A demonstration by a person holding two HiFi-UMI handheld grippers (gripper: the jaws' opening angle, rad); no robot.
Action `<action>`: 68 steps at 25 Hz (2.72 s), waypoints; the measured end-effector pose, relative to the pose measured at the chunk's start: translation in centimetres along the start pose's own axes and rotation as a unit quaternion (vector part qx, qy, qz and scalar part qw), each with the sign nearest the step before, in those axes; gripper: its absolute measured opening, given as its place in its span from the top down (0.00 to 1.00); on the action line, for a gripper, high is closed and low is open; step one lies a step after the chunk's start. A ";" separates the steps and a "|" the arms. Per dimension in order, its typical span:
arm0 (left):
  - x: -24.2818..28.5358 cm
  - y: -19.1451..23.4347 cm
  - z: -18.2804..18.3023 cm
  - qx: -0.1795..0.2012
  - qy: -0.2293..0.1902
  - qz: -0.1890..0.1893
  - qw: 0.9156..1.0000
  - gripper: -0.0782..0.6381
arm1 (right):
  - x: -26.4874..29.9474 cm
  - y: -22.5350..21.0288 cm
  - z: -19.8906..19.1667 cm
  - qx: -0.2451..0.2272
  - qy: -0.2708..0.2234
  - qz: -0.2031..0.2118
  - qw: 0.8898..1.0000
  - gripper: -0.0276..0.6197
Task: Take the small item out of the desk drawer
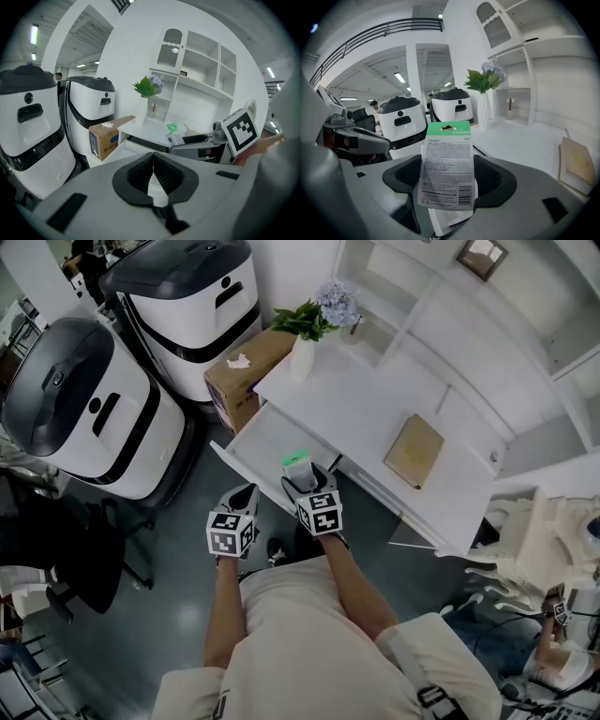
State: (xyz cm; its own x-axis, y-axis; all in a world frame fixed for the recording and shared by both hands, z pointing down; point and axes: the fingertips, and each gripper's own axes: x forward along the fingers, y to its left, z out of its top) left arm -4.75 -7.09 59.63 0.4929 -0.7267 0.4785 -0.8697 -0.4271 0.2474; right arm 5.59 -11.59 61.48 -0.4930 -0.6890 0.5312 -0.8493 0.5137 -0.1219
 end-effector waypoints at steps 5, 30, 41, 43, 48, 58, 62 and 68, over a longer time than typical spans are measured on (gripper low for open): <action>0.0 0.2 0.2 -0.002 -0.002 0.001 1.000 0.87 | 0.1 0.1 0.3 0.000 -0.003 0.003 1.000 0.39; 0.3 0.4 0.1 -0.002 0.000 -0.010 1.000 0.87 | 0.5 0.6 1.4 -0.010 -0.009 0.005 1.000 0.39; 0.1 0.4 -0.1 -0.001 -0.001 -0.008 1.000 0.87 | 0.4 0.5 1.5 -0.005 -0.016 0.005 1.000 0.39; 0.1 0.4 -0.1 -0.002 -0.001 -0.008 1.000 0.87 | 0.4 0.5 1.4 -0.006 -0.015 0.005 1.000 0.39; 0.0 0.2 -0.2 -0.002 0.002 -0.011 1.000 0.87 | 0.1 0.4 1.3 -0.014 -0.014 0.000 1.000 0.39; 0.0 -0.1 -0.2 -0.001 0.003 -0.017 1.000 0.87 | 0.0 0.4 1.0 -0.003 -0.012 0.001 1.000 0.39; 0.0 -0.1 -0.3 -0.001 0.002 -0.019 1.000 0.87 | -0.1 0.4 0.9 -0.002 -0.012 0.001 1.000 0.39; 0.0 -0.2 -0.4 -0.003 0.004 -0.020 1.000 0.87 | -0.1 0.4 0.9 -0.003 -0.011 0.003 1.000 0.39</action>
State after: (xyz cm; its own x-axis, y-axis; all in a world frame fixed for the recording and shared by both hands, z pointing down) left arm -4.60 -6.84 59.89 0.5272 -0.7049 0.4745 -0.8494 -0.4528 0.2711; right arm 5.08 -11.78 60.59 -0.5019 -0.6975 0.5114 -0.8453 0.5208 -0.1192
